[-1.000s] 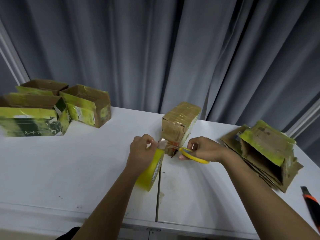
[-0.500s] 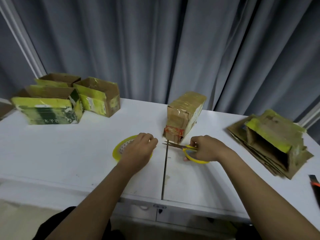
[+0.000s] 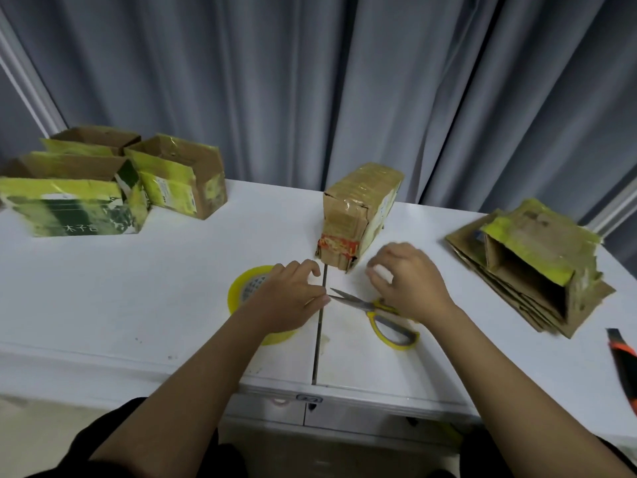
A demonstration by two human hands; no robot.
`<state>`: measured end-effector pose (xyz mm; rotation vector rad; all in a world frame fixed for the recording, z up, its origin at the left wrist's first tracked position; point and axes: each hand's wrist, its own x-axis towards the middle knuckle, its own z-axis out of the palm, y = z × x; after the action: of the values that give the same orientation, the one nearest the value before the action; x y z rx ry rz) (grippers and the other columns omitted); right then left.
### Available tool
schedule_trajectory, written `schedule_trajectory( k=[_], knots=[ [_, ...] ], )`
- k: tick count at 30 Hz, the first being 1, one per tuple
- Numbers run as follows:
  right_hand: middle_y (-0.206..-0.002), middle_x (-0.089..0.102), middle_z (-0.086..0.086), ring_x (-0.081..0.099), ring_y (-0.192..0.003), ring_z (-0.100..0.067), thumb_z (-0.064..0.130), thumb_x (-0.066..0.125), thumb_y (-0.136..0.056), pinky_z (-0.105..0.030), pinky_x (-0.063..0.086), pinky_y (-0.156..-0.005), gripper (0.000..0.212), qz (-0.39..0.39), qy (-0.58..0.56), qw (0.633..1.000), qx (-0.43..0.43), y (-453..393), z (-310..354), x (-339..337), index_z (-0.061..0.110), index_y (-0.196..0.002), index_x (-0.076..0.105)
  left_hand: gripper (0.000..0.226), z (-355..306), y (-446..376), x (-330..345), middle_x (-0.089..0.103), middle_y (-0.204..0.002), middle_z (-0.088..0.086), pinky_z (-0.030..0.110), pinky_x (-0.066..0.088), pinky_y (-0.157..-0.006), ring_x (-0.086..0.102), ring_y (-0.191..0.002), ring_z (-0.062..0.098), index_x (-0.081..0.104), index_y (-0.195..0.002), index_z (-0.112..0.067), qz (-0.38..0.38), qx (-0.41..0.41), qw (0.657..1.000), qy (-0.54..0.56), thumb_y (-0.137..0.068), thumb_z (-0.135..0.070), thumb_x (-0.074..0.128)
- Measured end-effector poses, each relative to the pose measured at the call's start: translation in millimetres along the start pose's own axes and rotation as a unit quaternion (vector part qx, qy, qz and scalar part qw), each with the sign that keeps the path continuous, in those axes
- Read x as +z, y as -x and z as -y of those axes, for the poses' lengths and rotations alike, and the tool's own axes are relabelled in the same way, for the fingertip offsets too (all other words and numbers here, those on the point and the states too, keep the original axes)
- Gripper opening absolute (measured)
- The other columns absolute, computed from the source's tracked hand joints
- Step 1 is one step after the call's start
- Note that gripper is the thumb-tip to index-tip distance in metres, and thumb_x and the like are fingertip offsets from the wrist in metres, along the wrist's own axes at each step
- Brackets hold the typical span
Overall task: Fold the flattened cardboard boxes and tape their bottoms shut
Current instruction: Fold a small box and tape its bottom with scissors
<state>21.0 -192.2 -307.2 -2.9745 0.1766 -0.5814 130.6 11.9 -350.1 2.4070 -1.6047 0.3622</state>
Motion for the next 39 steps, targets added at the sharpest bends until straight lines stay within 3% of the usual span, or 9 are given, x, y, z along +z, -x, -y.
schedule_trajectory(
  k=[4, 11, 15, 19, 22, 25, 28, 32, 39],
  knots=[
    [-0.126, 0.057, -0.005, 0.049, -0.12, -0.024, 0.024, 0.054, -0.087, -0.036, 0.037, -0.103, 0.034, -0.199, -0.154, 0.967, 0.031, -38.2, -3.0, 1.9, 0.015, -0.118, 0.063, 0.038, 4.6, -8.2, -6.0, 0.038, -0.129, -0.002, 0.034, 0.043, -0.086, 0.043, -0.103, 0.018, 0.065, -0.093, -0.029, 0.095, -0.062, 0.989, 0.097, -0.094, -0.042, 0.029],
    [-0.156, 0.026, 0.006, 0.012, -0.147, -0.015, 0.037, 0.044, -0.075, -0.045, 0.006, -0.12, 0.073, -0.035, -0.215, 0.976, 0.017, -73.2, -22.9, 12.2, 0.025, -0.147, 0.034, 0.037, 11.5, -23.4, -23.9, 0.03, -0.128, -0.009, 0.021, 0.039, -0.08, 0.048, -0.087, 0.007, 0.064, -0.105, -0.039, 0.129, -0.118, 0.955, 0.239, -0.097, -0.016, 0.036],
    [-0.153, 0.029, 0.009, 0.011, -0.147, -0.013, 0.032, 0.056, -0.08, -0.042, 0.009, -0.12, 0.068, -0.049, -0.219, 0.974, 0.003, -73.3, -25.3, 21.1, 0.023, -0.145, 0.037, 0.028, 15.1, -47.7, -28.2, 0.039, -0.115, -0.006, 0.011, 0.043, -0.067, 0.055, -0.08, 0.012, 0.056, -0.097, -0.03, -0.049, -0.189, 0.93, 0.312, -0.096, -0.007, 0.04],
    [-0.153, 0.032, 0.005, 0.013, -0.147, -0.011, 0.026, 0.062, -0.09, -0.024, 0.011, -0.116, 0.059, -0.067, -0.233, 0.97, -0.012, -74.1, -26.1, 24.1, 0.019, -0.144, 0.041, 0.03, 12.1, -81.5, -28.1, 0.035, -0.128, -0.011, 0.006, 0.039, -0.083, 0.04, -0.12, 0.007, 0.037, -0.125, -0.029, -0.111, -0.254, 0.848, 0.452, -0.099, -0.015, 0.042],
    [-0.149, 0.041, 0.005, 0.024, -0.144, -0.008, 0.024, 0.055, -0.093, -0.02, 0.018, -0.116, 0.048, -0.08, -0.267, 0.96, -0.025, -71.3, -34.8, 19.2, 0.018, -0.14, 0.047, 0.044, 8.2, -98.0, -29.5, 0.034, -0.131, -0.022, -0.004, 0.036, -0.074, 0.04, -0.112, -0.013, 0.023, -0.144, -0.034, -0.06, -0.227, 0.788, 0.57, -0.102, -0.029, 0.035],
    [-0.139, 0.053, 0.003, 0.041, -0.134, -0.007, 0.013, 0.052, -0.092, -0.015, 0.028, -0.111, 0.039, -0.084, -0.291, 0.952, -0.036, -68.6, -45.7, 8.6, 0.018, -0.131, 0.058, 0.035, 6.2, -104.4, -23.7, 0.043, -0.137, -0.02, 0.019, 0.042, -0.102, 0.044, -0.123, -0.009, 0.037, -0.136, -0.039, -0.06, -0.161, 0.805, 0.568, -0.102, -0.03, 0.032],
    [-0.123, 0.059, 0.008, 0.049, -0.122, -0.009, 0.011, 0.059, -0.093, -0.021, 0.036, -0.107, 0.03, -0.091, -0.37, 0.925, 0.015, -79.0, -43.4, 0.4, 0.023, -0.119, 0.063, 0.032, 5.0, -108.3, -18.6, 0.048, -0.131, -0.023, 0.037, 0.042, -0.106, 0.046, -0.123, -0.002, 0.05, -0.127, -0.036, -0.097, -0.159, 0.832, 0.522, -0.103, -0.029, 0.03],
    [-0.113, 0.053, 0.015, 0.035, -0.109, -0.006, 0.053, 0.057, -0.086, -0.029, 0.029, -0.098, 0.036, -0.164, -0.224, 0.959, 0.05, -101.9, -28.9, 19.7, 0.032, -0.113, 0.068, 0.034, 1.3, -110.8, -15.6, 0.053, -0.129, -0.021, 0.028, 0.046, -0.099, 0.051, -0.119, -0.004, 0.048, -0.122, -0.046, -0.109, -0.162, 0.811, 0.551, -0.104, -0.026, 0.029],
    [-0.123, 0.055, 0.009, 0.03, -0.115, -0.012, 0.056, 0.053, -0.084, -0.032, 0.021, -0.098, 0.049, -0.174, -0.168, 0.968, -0.062, -101.8, -43.2, 33.3, 0.027, -0.122, 0.065, 0.036, 3.4, -114.8, -14.7, 0.057, -0.121, -0.024, 0.018, 0.051, -0.081, 0.058, -0.11, -0.002, 0.054, -0.113, -0.05, -0.106, -0.169, 0.779, 0.594, -0.103, -0.025, 0.03]
  ],
)
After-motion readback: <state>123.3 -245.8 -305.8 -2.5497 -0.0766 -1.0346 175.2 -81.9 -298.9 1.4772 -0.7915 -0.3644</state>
